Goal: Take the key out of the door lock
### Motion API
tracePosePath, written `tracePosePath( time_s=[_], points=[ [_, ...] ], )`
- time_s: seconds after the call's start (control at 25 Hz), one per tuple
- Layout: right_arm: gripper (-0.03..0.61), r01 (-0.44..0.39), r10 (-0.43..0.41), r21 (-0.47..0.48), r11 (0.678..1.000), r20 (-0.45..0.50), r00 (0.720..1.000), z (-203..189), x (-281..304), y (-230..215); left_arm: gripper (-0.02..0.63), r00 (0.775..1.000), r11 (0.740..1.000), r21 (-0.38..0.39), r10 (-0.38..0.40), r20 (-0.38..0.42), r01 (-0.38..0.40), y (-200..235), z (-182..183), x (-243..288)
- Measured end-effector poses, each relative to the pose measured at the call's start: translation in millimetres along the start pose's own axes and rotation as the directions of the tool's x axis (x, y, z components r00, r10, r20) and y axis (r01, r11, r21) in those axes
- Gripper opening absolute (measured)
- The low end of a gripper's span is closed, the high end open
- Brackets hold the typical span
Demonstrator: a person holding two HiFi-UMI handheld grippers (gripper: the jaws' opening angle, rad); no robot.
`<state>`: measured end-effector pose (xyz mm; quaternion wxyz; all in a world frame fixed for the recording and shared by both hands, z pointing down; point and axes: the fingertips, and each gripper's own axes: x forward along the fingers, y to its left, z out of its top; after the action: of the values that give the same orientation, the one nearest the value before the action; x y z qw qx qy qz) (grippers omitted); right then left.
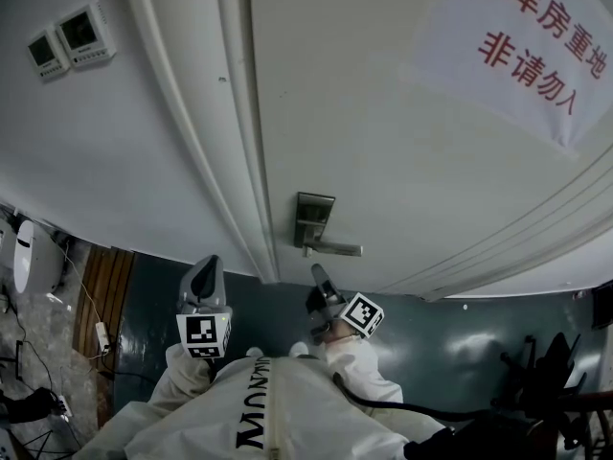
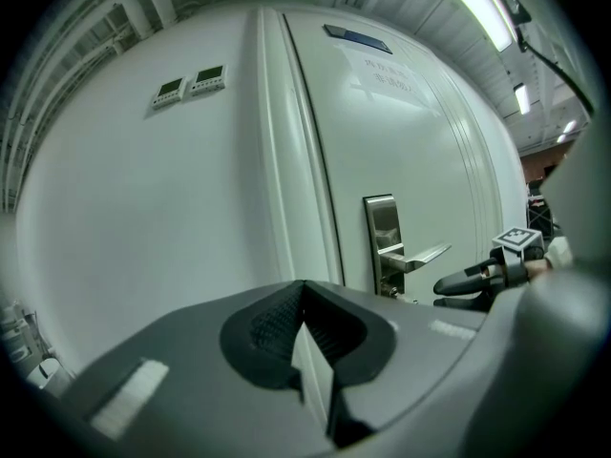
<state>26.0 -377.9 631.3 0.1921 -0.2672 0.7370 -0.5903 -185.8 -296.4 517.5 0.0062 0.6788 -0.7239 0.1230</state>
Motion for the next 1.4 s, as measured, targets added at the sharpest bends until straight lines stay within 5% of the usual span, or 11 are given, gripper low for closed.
tracePosePath(
  time_s=[0.72,1.4],
  points=[
    [0.114,-0.090,0.080,0.235,0.968,0.054,0.995,9,45,-22,0.000,0.998,0.998,0.009,0.061,-0.031,-0.061,28,-8,-8],
    [0.064,-0.096,0.086,0.273,0.957,0.048,0.995,13,63,-23,0.000,0.997,0.998,0.007,0.066,-0.043,-0.065,33,-11,-8]
  ],
)
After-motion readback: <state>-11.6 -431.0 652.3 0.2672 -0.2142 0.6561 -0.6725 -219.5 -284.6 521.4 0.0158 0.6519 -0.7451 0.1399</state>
